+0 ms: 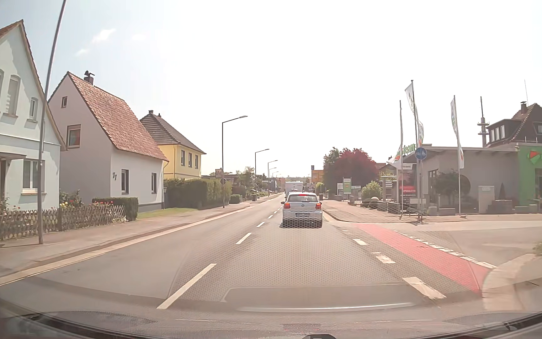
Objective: Follow the waypoints while adhering to traffic rules and regulations
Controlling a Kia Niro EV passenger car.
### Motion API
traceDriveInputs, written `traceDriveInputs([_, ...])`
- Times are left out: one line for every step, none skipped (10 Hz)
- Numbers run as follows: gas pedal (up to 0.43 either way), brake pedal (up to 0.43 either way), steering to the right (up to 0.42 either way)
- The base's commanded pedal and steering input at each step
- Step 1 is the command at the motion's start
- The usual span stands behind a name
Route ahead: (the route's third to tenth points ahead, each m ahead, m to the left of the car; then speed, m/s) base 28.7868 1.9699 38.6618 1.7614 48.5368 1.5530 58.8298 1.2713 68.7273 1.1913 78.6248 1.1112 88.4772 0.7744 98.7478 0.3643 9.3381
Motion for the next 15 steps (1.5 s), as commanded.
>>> traceDriveInputs([0.000,0.000,-0.003])
traceDriveInputs([0.000,0.000,-0.003])
traceDriveInputs([0.000,0.000,-0.003])
traceDriveInputs([0.000,0.000,-0.003])
traceDriveInputs([0.000,0.000,-0.003])
traceDriveInputs([0.000,0.000,-0.003])
traceDriveInputs([0.000,0.000,-0.003])
traceDriveInputs([0.000,0.000,-0.003])
traceDriveInputs([0.000,0.000,-0.003])
traceDriveInputs([0.000,0.000,-0.003])
traceDriveInputs([0.000,0.000,-0.003])
traceDriveInputs([0.000,0.000,-0.003])
traceDriveInputs([0.000,0.000,-0.002])
traceDriveInputs([0.000,0.000,-0.001])
traceDriveInputs([0.000,0.000,0.000])
